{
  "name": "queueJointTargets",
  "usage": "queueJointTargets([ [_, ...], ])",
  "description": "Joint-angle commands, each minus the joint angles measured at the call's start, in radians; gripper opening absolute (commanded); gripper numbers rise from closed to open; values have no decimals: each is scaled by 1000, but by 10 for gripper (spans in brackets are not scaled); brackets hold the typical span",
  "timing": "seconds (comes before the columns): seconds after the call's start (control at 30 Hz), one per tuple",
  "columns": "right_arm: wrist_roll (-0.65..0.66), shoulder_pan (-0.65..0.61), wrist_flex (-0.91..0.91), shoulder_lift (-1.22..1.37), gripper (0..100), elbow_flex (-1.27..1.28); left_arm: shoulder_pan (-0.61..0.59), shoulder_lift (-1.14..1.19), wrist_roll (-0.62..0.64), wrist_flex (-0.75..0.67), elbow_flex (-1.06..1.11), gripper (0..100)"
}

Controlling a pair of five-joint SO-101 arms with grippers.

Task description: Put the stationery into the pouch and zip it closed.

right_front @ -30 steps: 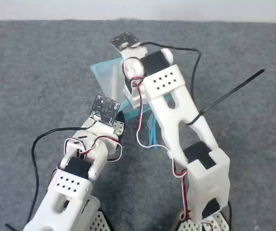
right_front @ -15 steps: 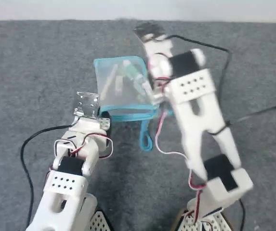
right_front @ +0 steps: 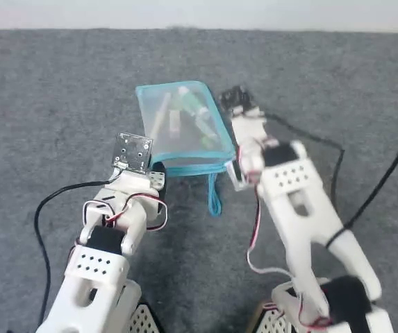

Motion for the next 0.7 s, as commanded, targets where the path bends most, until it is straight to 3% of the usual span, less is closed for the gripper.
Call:
queueJointTargets([
  [0.0, -23, -8, -160, -119, 131, 150, 15, -8, -8, -9, -44, 11],
  [0.37, -269, -180, -283, -153, 131, 210, 17, -8, -12, -11, -42, 11],
  [0.67, -276, -183, -438, -56, 131, 278, 21, -3, -12, -9, -41, 11],
])
